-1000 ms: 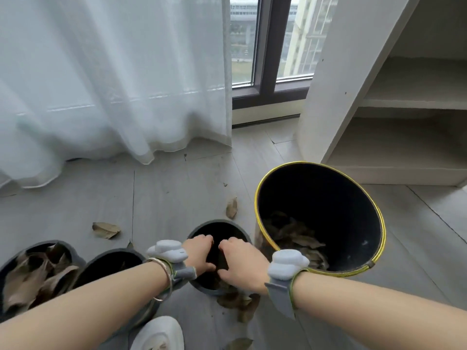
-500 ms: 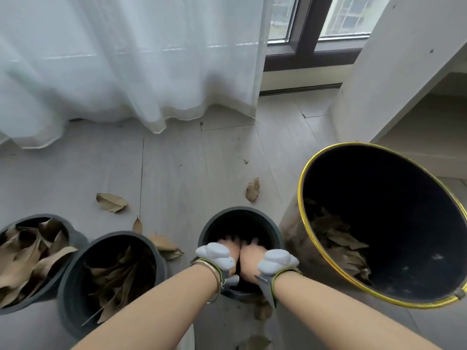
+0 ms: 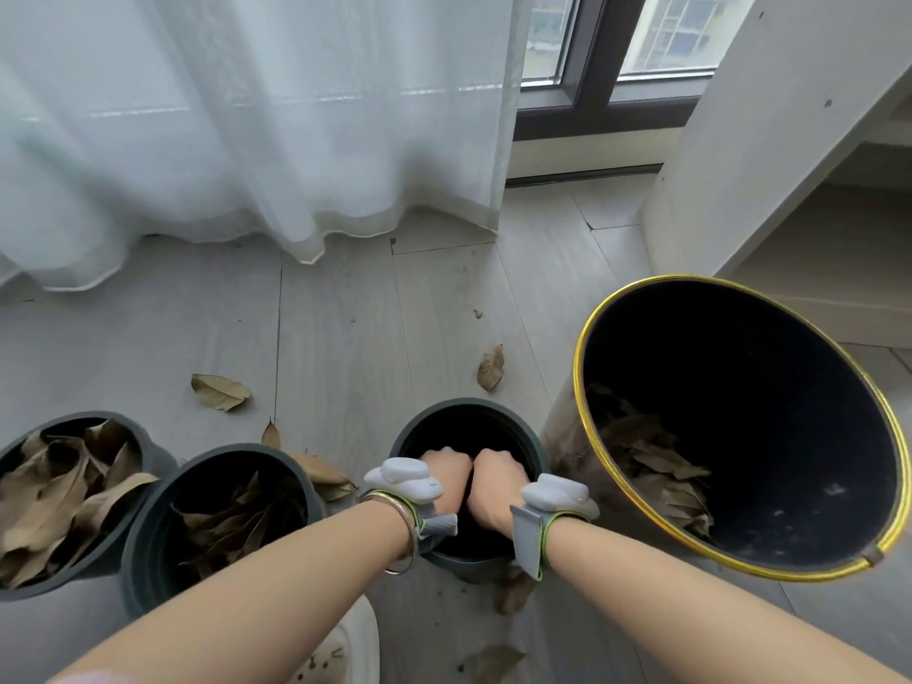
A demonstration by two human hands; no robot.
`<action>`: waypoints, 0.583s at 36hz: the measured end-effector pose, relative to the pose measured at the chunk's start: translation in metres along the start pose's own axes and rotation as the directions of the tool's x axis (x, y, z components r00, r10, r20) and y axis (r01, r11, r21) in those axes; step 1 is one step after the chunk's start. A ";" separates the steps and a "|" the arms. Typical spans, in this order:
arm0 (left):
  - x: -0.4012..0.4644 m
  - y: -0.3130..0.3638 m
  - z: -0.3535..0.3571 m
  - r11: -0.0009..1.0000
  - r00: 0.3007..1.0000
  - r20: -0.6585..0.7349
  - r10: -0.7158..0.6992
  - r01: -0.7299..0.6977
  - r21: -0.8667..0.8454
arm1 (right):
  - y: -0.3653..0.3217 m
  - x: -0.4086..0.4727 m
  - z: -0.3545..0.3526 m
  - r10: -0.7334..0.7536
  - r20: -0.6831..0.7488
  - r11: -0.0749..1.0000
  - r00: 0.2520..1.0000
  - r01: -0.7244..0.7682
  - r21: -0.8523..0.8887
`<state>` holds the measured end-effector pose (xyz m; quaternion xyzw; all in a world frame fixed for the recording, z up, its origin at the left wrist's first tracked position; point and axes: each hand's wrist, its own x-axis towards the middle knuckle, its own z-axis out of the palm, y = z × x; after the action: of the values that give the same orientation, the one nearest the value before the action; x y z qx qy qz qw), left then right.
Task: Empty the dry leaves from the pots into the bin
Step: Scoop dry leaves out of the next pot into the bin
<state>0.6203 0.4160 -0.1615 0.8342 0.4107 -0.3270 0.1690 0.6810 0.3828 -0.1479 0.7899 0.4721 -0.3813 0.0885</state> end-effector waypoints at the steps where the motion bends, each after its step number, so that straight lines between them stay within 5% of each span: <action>1: -0.006 0.000 -0.004 1.000 1.000 -0.013 0.015 -0.015 -0.019 | 0.001 -0.003 -0.003 0.005 -0.020 1.000 1.000 -0.005 0.008; 10: -0.045 -0.022 -0.037 0.975 0.970 -0.216 0.115 -0.152 -0.163 | 0.009 -0.042 -0.026 -0.045 -0.171 0.976 0.984 0.080 0.203; 21: -0.110 -0.029 -0.093 0.907 0.915 -0.381 0.131 -0.266 -0.326 | 0.026 -0.101 -0.082 -0.116 -0.406 0.802 0.906 0.327 0.499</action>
<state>0.5859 0.4218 -0.0191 0.8697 0.4000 -0.0704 0.2804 0.7179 0.3408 -0.0274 0.7747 0.4389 -0.3604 -0.2781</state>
